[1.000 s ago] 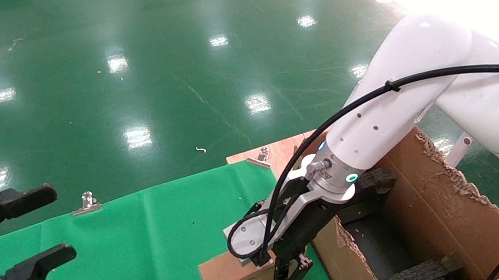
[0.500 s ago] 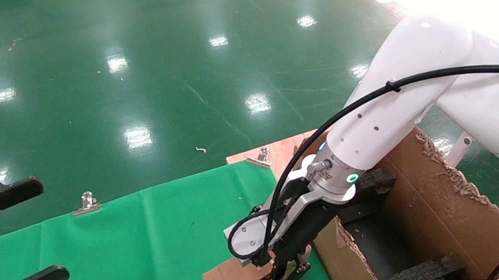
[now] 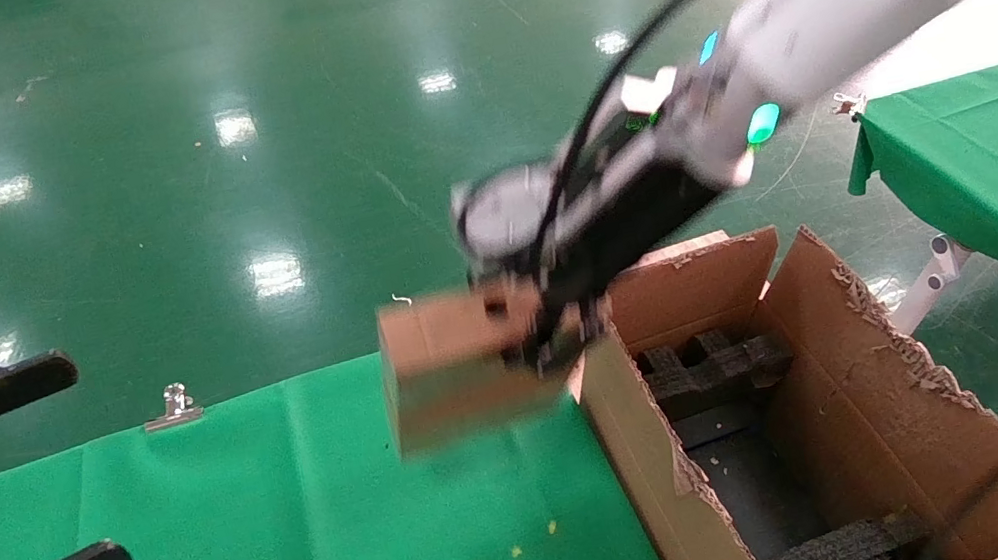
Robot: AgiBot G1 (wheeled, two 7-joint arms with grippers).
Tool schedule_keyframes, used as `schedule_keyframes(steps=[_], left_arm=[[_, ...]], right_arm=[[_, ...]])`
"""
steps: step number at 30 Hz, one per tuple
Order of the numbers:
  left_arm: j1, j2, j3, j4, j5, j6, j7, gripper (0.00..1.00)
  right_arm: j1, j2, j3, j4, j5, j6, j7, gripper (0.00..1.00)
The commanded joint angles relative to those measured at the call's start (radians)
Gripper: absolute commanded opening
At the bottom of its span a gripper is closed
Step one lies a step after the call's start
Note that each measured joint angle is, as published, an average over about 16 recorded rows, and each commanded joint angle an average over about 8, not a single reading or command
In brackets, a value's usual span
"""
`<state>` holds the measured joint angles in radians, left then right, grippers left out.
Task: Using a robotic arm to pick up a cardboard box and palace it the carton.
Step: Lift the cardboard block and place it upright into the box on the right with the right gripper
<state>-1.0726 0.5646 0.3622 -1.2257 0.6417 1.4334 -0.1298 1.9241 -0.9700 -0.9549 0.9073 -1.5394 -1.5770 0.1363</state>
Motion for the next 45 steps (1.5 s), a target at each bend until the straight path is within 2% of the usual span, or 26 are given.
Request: schedule_keyframes(steps=[1,7,13,17,23,32,45], left_arm=[[0.0,0.0,0.0,0.0,0.0,0.0,0.0,1.0],[0.0,0.0,0.0,0.0,0.0,0.0,0.0,1.0],[0.0,0.0,0.0,0.0,0.0,0.0,0.0,1.0],[0.0,0.0,0.0,0.0,0.0,0.0,0.0,1.0],[0.0,0.0,0.0,0.0,0.0,0.0,0.0,1.0],[0.0,0.0,0.0,0.0,0.0,0.0,0.0,1.0],[0.0,0.0,0.0,0.0,0.0,0.0,0.0,1.0]], right_arm=[[0.055,-0.004,0.004,-0.056,0.013,-0.006,-0.026,0.0],[0.167,-0.027,-0.045,-0.167,0.056,-0.013,-0.094,0.0],[0.222,-0.035,-0.114,-0.239,0.109,-0.015,-0.153,0.0],[0.256,-0.01,-0.162,-0.276,0.137,-0.017,-0.2,0.0],[0.317,0.065,-0.247,-0.333,0.17,-0.021,-0.267,0.0],[0.371,0.196,-0.391,-0.382,0.234,-0.024,-0.293,0.0],[0.437,0.401,-0.639,-0.3,0.33,-0.026,-0.243,0.0]])
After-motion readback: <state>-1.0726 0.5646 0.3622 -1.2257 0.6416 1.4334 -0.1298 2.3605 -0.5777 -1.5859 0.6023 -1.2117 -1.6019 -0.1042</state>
